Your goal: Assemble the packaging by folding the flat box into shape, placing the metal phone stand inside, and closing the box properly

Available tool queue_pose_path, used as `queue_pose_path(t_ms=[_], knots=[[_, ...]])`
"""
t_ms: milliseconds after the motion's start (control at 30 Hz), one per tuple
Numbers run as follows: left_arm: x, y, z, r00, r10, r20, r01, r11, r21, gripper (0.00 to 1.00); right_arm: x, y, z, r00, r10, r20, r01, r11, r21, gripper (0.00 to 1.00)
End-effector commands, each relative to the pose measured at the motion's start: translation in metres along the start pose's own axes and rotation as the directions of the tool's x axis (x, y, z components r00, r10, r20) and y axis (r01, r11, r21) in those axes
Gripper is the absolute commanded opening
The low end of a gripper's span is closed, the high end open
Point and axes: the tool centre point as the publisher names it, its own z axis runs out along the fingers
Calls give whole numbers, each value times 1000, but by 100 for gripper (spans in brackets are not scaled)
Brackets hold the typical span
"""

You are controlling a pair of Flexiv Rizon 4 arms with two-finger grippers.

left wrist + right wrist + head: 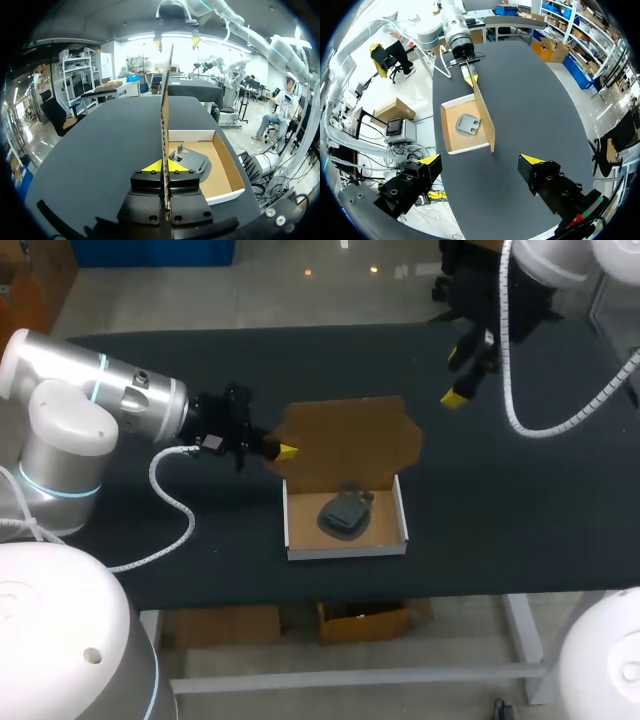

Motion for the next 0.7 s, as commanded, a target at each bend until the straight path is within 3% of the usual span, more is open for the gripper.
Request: queue_pose_path(t_ms=[33,367,467,567,667,700], knots=[[0,1,1,1000,1,0,-1,1000,1,0,-15,25,2,1000,-13,-12,14,997,81,100],[0,1,1,1000,1,0,-1,1000,1,0,-37,65,1,996,-92,-3,91,981,174,100],[0,1,1,1000,1,0,-1,1000,1,0,-44,76,4,993,-116,-4,114,971,211,68],[0,1,1,1000,1,0,-1,1000,1,0,-53,88,9,990,-143,-8,141,959,245,67],[0,1,1,1000,1,0,-1,1000,1,0,-60,99,14,985,-172,-7,167,946,279,49],[0,1,1,1000,1,0,-1,1000,1,0,-62,102,15,984,-178,-6,172,940,293,49]])
